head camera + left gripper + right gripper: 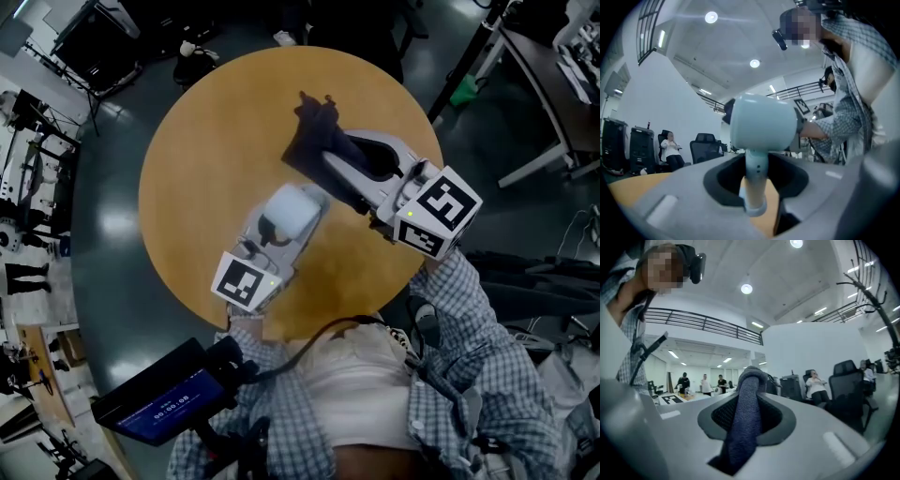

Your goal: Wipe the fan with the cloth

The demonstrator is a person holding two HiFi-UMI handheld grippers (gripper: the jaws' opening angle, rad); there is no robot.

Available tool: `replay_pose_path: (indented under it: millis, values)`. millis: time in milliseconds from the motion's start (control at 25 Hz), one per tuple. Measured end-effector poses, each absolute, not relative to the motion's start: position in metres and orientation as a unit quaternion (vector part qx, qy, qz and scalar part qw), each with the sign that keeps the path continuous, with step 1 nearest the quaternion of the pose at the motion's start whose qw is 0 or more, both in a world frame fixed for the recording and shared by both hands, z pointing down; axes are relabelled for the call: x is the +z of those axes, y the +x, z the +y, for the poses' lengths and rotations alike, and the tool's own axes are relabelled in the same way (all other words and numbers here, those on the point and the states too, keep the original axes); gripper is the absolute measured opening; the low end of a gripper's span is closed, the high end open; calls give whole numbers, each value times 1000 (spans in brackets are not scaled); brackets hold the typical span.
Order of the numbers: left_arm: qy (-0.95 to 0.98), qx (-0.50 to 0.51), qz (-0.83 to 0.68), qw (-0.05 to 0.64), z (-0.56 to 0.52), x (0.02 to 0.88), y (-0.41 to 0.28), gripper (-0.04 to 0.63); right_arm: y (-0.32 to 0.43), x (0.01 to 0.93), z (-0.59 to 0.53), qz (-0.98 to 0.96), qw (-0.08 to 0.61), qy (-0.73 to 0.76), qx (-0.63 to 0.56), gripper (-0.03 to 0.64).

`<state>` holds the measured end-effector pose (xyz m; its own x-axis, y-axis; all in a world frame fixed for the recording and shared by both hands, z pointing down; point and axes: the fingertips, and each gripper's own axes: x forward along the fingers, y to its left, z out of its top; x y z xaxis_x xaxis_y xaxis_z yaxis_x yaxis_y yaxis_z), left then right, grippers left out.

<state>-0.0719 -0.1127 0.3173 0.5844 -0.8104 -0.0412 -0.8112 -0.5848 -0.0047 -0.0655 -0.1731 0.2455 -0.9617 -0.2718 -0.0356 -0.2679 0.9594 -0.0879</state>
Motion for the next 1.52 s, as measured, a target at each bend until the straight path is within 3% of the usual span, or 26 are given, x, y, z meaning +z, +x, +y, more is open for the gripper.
replay_pose_path:
  millis: [160,560,1040,1520]
  values:
    - [-895,-1,445,8,-111,327,-65,140,-109,251,-154,998,-25,-52,7,92]
    - [-902,-34,431,-3,-97,347,-55,139,-97,365,-169,981,-124,-111,-95,92]
    - [-892,-45,447,-59,-102,418,-52,140,-28,452,-181,952,-143,-210,-173,92]
    - [-876,-58,467,-103,-124,502,-86,139,-36,561,-181,926,-209,-214,-230,92]
